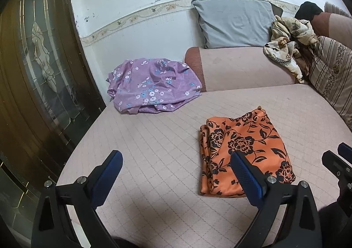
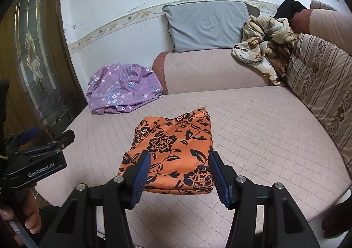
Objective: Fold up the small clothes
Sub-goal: 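Release the folded blouse and pull both grippers back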
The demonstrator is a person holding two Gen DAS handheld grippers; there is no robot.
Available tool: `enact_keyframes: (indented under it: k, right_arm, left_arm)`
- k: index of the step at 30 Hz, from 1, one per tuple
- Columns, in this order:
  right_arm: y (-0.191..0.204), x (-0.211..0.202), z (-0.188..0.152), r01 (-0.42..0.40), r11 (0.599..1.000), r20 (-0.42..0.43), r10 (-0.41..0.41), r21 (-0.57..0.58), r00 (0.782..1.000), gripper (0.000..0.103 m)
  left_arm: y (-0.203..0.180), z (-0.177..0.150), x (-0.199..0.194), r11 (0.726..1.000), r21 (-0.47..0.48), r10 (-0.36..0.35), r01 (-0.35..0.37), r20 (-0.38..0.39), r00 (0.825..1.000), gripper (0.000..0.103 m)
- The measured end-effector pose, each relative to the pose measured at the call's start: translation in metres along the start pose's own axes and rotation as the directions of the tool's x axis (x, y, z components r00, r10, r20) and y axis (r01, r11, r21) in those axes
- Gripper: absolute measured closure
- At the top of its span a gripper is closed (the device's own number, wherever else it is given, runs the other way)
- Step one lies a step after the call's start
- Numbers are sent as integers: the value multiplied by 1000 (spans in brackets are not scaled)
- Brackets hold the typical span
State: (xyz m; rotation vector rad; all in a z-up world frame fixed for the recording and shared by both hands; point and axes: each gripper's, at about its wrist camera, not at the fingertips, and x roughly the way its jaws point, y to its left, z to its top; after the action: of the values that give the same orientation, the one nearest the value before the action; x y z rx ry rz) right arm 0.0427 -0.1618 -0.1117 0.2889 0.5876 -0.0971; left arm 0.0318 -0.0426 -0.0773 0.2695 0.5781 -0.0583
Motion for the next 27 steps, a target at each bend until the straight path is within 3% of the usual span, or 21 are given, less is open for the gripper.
enact_keyframes:
  k: [11, 27]
  right_arm:
    - [4, 5, -1, 50, 999, -11, -50, -2, 999, 45]
    - [10, 9, -1, 61, 998, -9, -61, 8, 998, 45]
  left_arm:
    - [7, 0, 3, 1000, -19, -21, 21, -17, 1000, 5]
    - [20, -1, 3, 998, -69, -13, 13, -4, 1000, 5]
